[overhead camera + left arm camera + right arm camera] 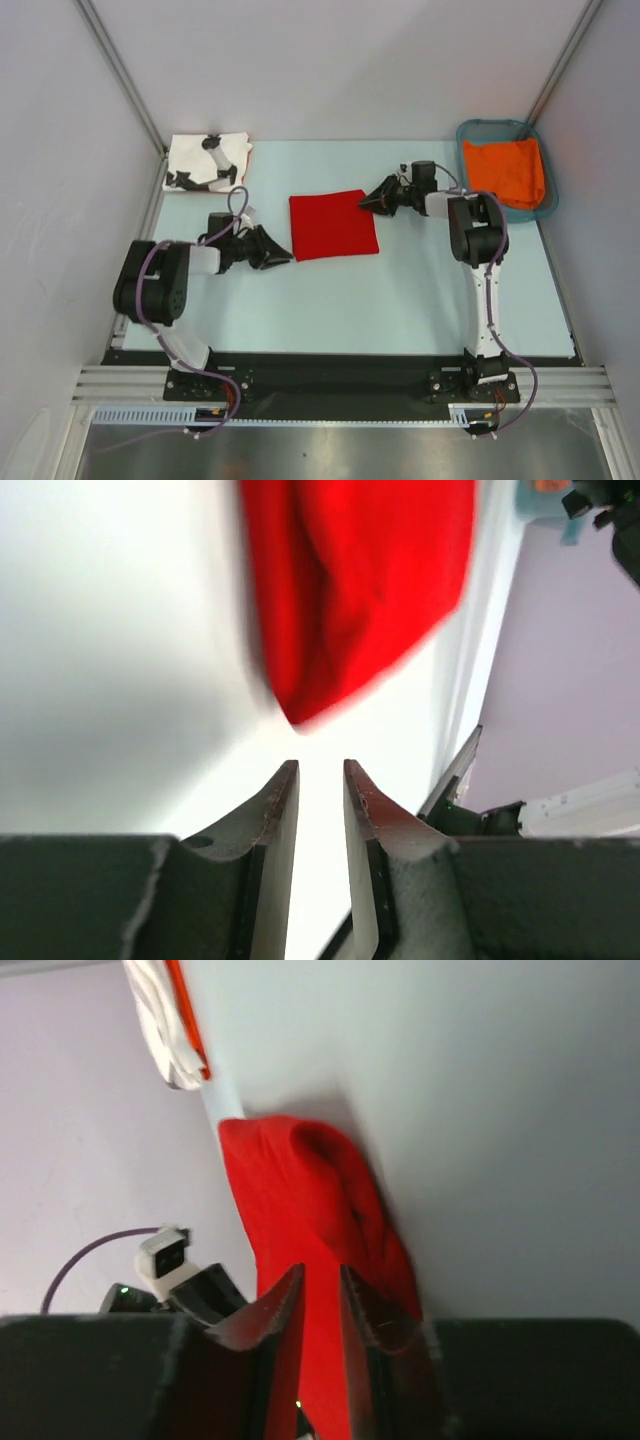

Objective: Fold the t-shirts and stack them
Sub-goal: Neatly place the folded tshirt to the corner

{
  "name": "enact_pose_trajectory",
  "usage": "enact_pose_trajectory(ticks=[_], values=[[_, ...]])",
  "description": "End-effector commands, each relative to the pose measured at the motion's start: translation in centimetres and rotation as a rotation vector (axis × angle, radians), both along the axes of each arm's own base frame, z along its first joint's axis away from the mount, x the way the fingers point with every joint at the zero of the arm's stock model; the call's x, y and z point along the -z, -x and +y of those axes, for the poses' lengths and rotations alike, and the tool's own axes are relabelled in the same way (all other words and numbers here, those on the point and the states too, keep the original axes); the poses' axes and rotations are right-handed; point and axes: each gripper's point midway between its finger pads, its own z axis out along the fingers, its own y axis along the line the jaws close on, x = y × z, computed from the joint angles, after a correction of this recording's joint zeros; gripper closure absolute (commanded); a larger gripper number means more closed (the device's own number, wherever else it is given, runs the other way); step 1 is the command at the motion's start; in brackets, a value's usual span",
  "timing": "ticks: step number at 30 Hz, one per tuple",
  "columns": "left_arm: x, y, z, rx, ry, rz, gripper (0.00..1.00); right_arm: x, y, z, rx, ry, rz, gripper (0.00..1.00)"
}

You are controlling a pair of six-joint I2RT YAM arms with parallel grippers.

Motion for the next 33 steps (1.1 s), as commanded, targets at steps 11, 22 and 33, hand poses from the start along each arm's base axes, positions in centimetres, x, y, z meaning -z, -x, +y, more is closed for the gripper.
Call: enact_pose_trajectory(ticks=[11,22,33], values=[[-11.0,5.6,3.4,-0.136,0.008,-0.193,0.52,-11.3,11.7,-2.3,-0.358,0.754,-0.427,0.50],[-12.9,3.8,9.2,-0.490,-0.050,-0.078,0.43,-9.1,19.8,4.9,-0.829,1.449,-1.353,0.25],[-12.5,3.1,11.9,-0.618,-0.038,0.041,0.40,-3.0,19.7,12.6,-1.154,1.561,-1.656,0.30]])
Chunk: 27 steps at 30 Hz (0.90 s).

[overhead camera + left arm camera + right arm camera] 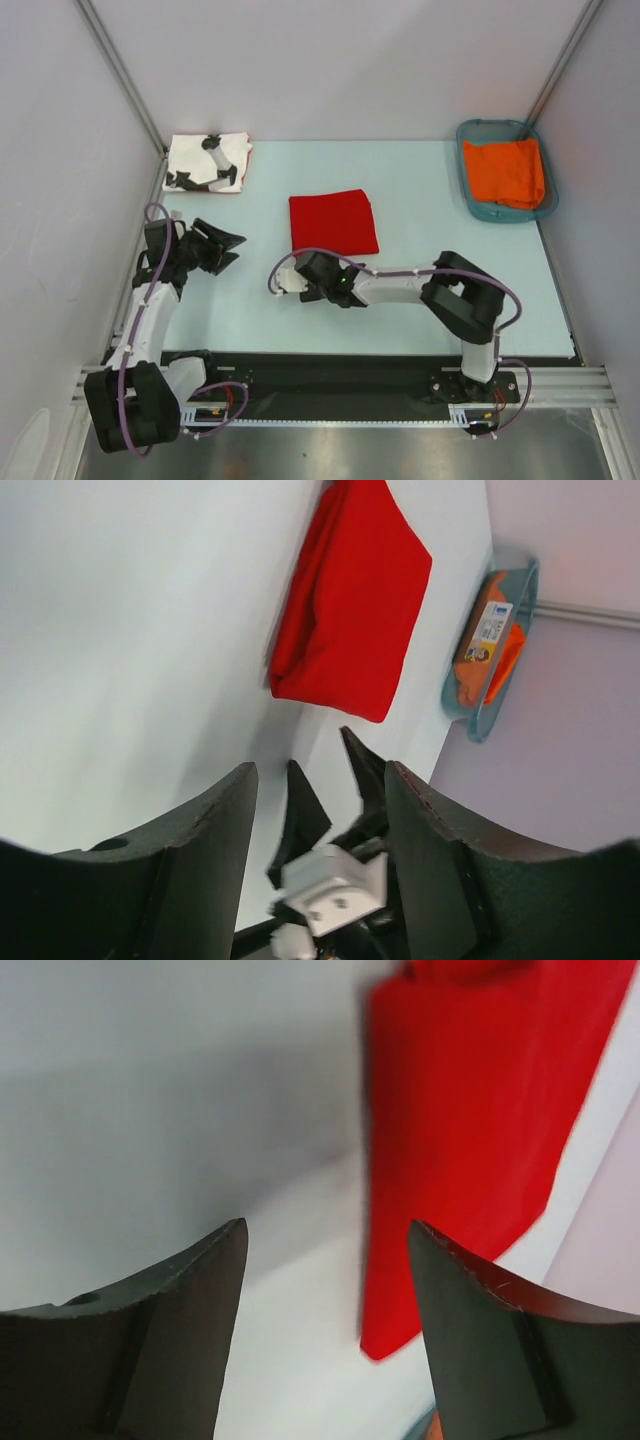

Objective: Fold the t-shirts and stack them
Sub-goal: Neatly place the folded tshirt to the corner

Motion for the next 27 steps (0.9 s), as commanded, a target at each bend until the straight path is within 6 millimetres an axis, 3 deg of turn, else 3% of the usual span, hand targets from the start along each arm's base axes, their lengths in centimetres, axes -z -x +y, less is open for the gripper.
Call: enact_pose_trajectory(ticks=[1,8,10,15,17,21,23,24,27], values=[[-0.9,-0.7,1.2,-0.059,0.024,0.022,0.40,-0.8,-2.0,3.7,-0.093,0.033,-0.115,0.30],[-0.4,-1.7,2.0,0.029,-0.014,0.037,0.37,0.4,-3.4,5.9,-0.105,0.054,-0.139,0.34],[0.4,-1.9,2.4,0.046,-0.042,0.067,0.37,0.6,-3.8,6.4,-0.110,0.055,-0.134,0.40],[-0.2,-3.2,1.9,0.120,0.034,-0.014,0.30,1.8,-4.1,6.5,-0.125,0.054,-0.102,0.51],[-0.2,-3.7,2.0,0.127,0.036,-0.031,0.25,2.1,-4.5,6.5,-0.127,0.056,-0.095,0.58],[-0.4,-5.2,2.0,0.160,0.038,-0.076,0.21,1.4,-5.6,6.2,-0.095,0.042,-0.107,0.81],[-0.8,-5.8,1.4,0.214,0.053,-0.110,0.12,1.4,-5.5,5.7,-0.091,0.057,-0.086,0.88],[-0.6,-6.6,1.1,0.238,0.057,-0.135,0.12,0.7,-5.5,6.1,-0.098,0.038,-0.081,0.99],[-0.1,-7.6,-0.6,0.302,0.103,-0.151,0.11,-0.8,-5.6,6.1,-0.103,0.001,-0.059,1.00]])
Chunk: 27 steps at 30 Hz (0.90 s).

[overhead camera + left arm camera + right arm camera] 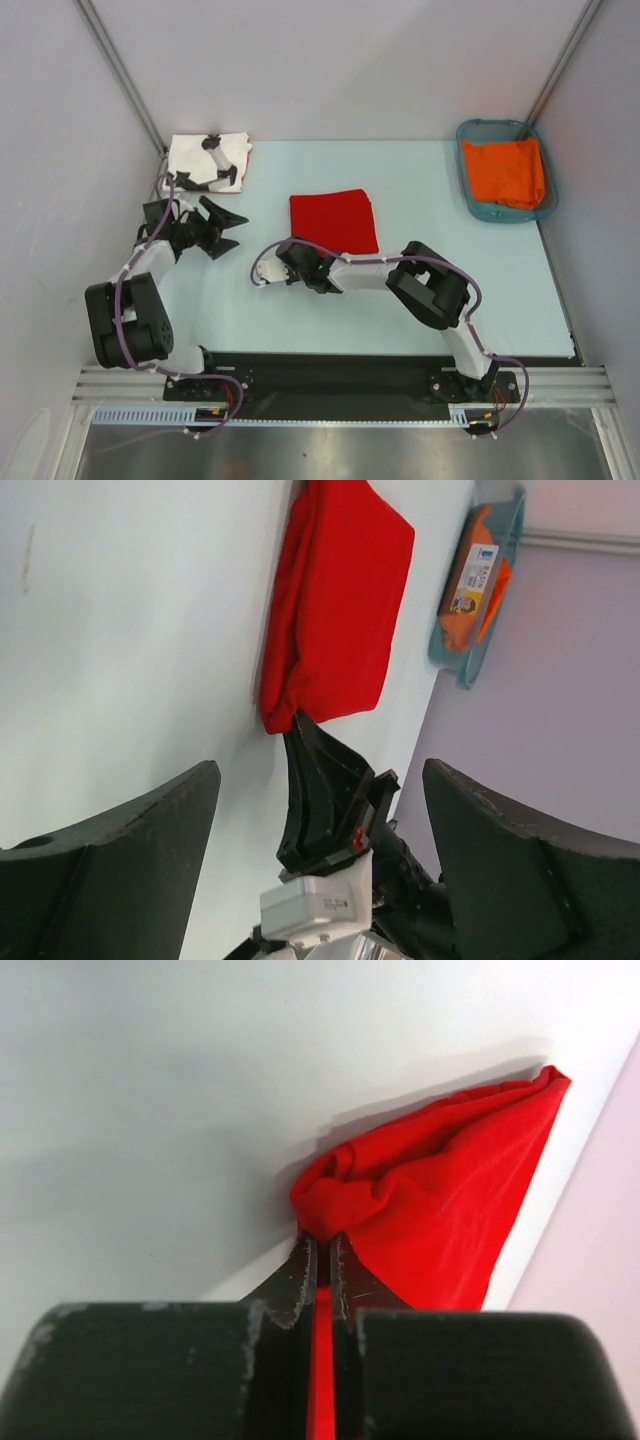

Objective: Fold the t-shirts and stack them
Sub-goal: Neatly place the folded tshirt to the corner

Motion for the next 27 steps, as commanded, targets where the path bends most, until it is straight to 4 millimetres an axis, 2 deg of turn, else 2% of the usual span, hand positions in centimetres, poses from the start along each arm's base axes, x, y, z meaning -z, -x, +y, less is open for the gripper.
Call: enact_pose_trajectory(ticks=[1,3,4,6,7,10,11,14,15,17,18,21,23,27], values=[[-1.9,-2.2,-2.2,0.127,0.033,-0.142,0.11,-3.0,-0.5,0.3,-0.002,-0.073,0.027,1.00],[-1.8,-3.0,-3.2,0.155,0.038,-0.133,0.11,-4.4,-0.6,0.0,0.000,-0.102,0.041,1.00],[-0.9,-3.2,-4.5,0.182,0.049,-0.099,0.10,-4.7,-0.6,-0.4,0.013,-0.116,0.051,1.00],[-1.3,-4.8,-5.4,0.187,0.030,-0.150,0.09,-5.1,-0.8,-1.1,0.028,-0.126,0.067,1.00],[-0.5,-5.0,-6.6,0.195,0.052,-0.120,0.09,-5.8,-1.2,-1.7,0.046,-0.139,0.065,1.00],[-0.1,-6.1,-8.3,0.210,0.091,-0.126,0.09,-7.1,-1.9,-2.9,0.076,-0.185,0.079,1.00],[0.7,-6.8,-8.7,0.214,0.100,-0.103,0.09,-7.5,-2.0,-3.2,0.087,-0.201,0.085,1.00],[1.2,-8.1,-8.8,0.190,0.105,-0.090,0.09,-8.5,-2.6,-3.9,0.104,-0.239,0.103,1.00],[1.4,-8.2,-10.4,0.205,0.127,-0.085,0.08,-8.7,-2.6,-3.9,0.095,-0.244,0.108,1.00],[1.1,-9.1,-11.2,0.207,0.146,-0.106,0.08,-9.0,-2.8,-4.1,0.093,-0.246,0.105,1.00],[2.0,-9.3,-11.5,0.207,0.147,-0.080,0.08,-9.4,-3.0,-4.1,0.099,-0.253,0.097,1.00],[2.8,-9.9,-12.7,0.205,0.148,-0.041,0.08,-10.6,-4.0,-4.3,0.124,-0.302,0.104,1.00],[3.3,-10.4,-13.0,0.176,0.150,-0.022,0.08,-10.8,-4.0,-4.2,0.119,-0.308,0.108,1.00],[4.7,-10.2,-14.2,0.184,0.140,0.045,0.08,-11.5,-4.5,-4.3,0.127,-0.324,0.095,1.00]])
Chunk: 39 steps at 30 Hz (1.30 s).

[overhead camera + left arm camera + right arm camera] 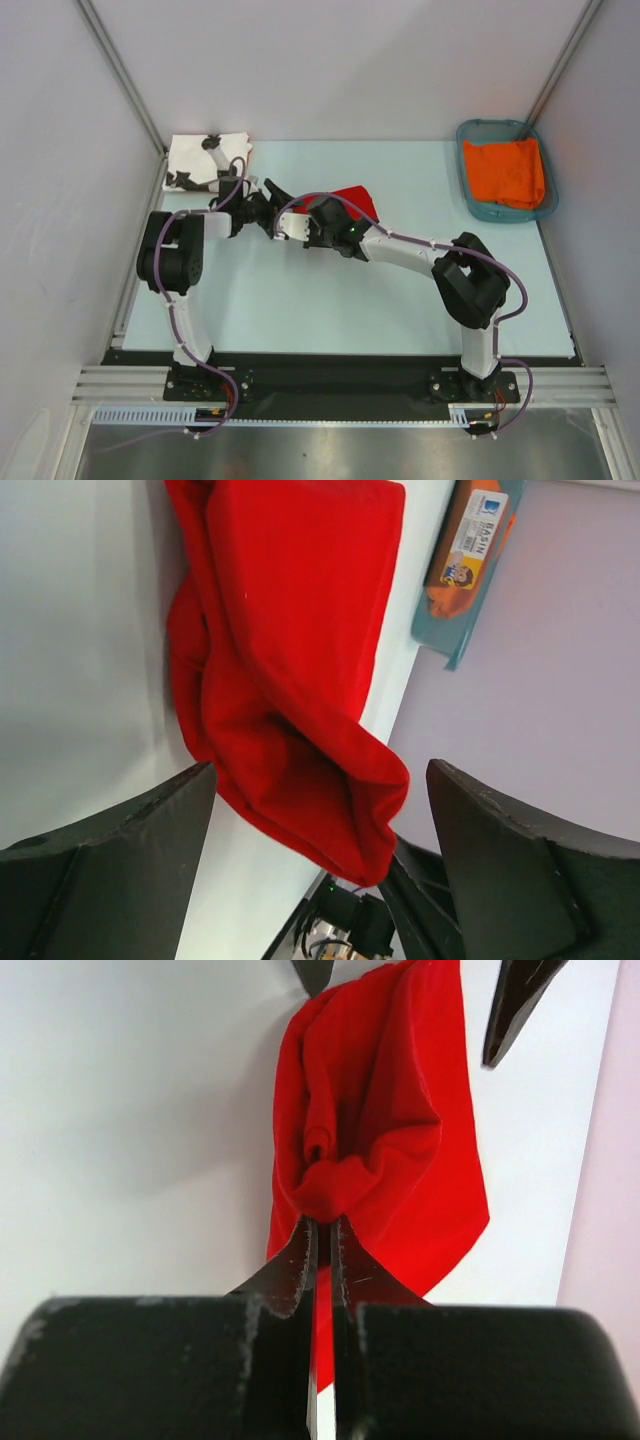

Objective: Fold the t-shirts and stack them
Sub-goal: Neatly place the folded tshirt to the corner

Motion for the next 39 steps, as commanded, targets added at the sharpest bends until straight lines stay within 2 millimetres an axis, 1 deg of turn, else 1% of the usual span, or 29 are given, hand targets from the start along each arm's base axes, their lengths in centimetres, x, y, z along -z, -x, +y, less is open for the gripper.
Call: enact_pose_trajectory(ticks=[1,2,4,8,10,12,13,14,17,18,19,21,23,24,26,28,31,32,34,35,37,38,39], values=[[-0.3,-1.0,-0.5,-0.031,-0.009,0.012,0.08,-4.8,-1.1,0.5,0.014,-0.092,-0.058,1.00],[0.0,-0.9,-0.3,-0.049,-0.026,0.021,0.08,-5.1,-1.1,0.6,0.011,-0.100,-0.060,1.00],[-0.1,-0.7,0.0,-0.058,-0.046,0.027,0.07,-5.5,-1.2,0.5,0.009,-0.109,-0.062,1.00],[0.3,0.0,-0.3,-0.055,-0.035,0.071,0.07,-5.9,-1.4,0.2,0.013,-0.114,-0.069,1.00],[0.8,-0.1,-0.5,-0.052,-0.033,0.087,0.07,-6.2,-1.5,0.1,0.012,-0.121,-0.073,1.00],[1.7,0.0,-0.8,-0.056,-0.025,0.125,0.07,-6.2,-1.6,0.1,0.010,-0.119,-0.075,1.00],[1.7,-0.4,-0.9,-0.057,-0.023,0.121,0.07,-6.4,-1.6,0.0,0.011,-0.122,-0.078,1.00],[2.4,-0.5,-1.1,-0.058,-0.025,0.136,0.07,-6.5,-1.5,0.0,0.010,-0.126,-0.077,1.00],[2.4,-1.3,-1.9,-0.058,-0.014,0.139,0.07,-6.9,-1.4,0.1,0.003,-0.134,-0.079,1.00],[2.9,-1.5,-2.0,-0.067,-0.014,0.157,0.07,-6.9,-1.4,0.1,0.005,-0.139,-0.079,1.00],[2.8,-1.9,-2.0,-0.075,-0.011,0.154,0.07,-6.8,-1.5,0.0,0.007,-0.137,-0.077,1.00],[2.9,-2.4,-2.0,-0.096,-0.001,0.157,0.07,-7.2,-1.5,-0.1,0.011,-0.146,-0.081,1.00],[2.4,-3.0,-2.2,-0.099,0.008,0.148,0.08,-7.4,-1.6,-0.1,0.014,-0.159,-0.075,1.00],[2.5,-3.1,-2.3,-0.103,0.012,0.158,0.09,-7.8,-1.6,-0.1,0.012,-0.169,-0.080,1.00],[2.5,-3.1,-2.4,-0.108,0.021,0.173,0.10,-7.7,-1.5,-0.1,0.013,-0.178,-0.072,1.00],[2.4,-3.2,-2.6,-0.111,0.020,0.171,0.14,-7.7,-1.5,-0.2,0.019,-0.186,-0.071,1.00],[2.2,-2.8,-2.6,-0.114,0.025,0.169,0.14,-7.4,-1.4,-0.2,0.022,-0.192,-0.064,1.00],[1.6,-2.8,-2.5,-0.119,0.020,0.153,0.14,-7.2,-1.5,-0.3,0.022,-0.187,-0.062,1.00],[1.4,-2.1,-2.3,-0.109,0.018,0.151,0.14,-7.1,-1.4,-0.3,0.022,-0.189,-0.061,1.00],[0.5,-2.0,-2.0,-0.111,0.022,0.133,0.14,-7.1,-1.4,-0.4,0.021,-0.190,-0.059,1.00],[-0.1,-1.3,-1.7,-0.106,0.035,0.110,0.14,-6.8,-1.3,-0.3,0.020,-0.189,-0.054,1.00],[-0.9,-1.3,-1.4,-0.111,0.042,0.088,0.15,-6.9,-1.3,-0.4,0.020,-0.189,-0.054,1.00],[-2.2,-1.3,-1.3,-0.109,0.047,0.047,0.15,-6.7,-1.3,-0.4,0.019,-0.188,-0.050,1.00]])
